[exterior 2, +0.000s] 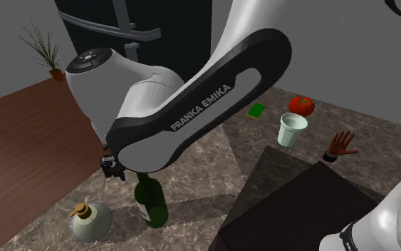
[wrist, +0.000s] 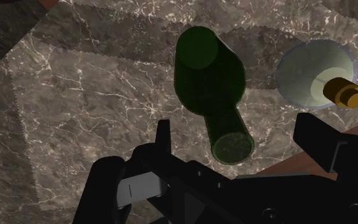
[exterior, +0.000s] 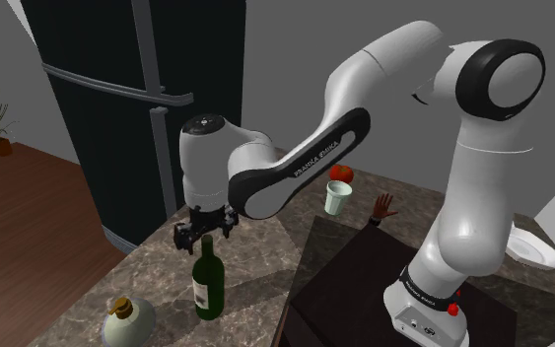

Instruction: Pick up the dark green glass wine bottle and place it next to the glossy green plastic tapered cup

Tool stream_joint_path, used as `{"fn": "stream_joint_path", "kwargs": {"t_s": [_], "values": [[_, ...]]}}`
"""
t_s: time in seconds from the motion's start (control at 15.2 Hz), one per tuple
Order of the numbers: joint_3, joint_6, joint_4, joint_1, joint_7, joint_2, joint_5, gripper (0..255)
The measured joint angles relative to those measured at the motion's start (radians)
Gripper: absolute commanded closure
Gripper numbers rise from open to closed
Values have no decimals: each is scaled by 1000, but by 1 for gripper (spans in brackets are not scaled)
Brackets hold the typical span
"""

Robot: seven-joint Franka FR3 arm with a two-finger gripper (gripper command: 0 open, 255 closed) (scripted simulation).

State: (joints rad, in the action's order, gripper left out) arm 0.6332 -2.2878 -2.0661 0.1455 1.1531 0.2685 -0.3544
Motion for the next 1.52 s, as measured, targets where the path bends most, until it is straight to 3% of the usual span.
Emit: {"fn": "stream_joint_path", "kwargs": {"t_s": [0.66,0.73,1.52], "values": [[-21,-46,-11,15,33,48,-47,0],[-21,-46,-11,15,33,48,-47,255],[-17,-34,-4,11,25,39,-37,255]]}}
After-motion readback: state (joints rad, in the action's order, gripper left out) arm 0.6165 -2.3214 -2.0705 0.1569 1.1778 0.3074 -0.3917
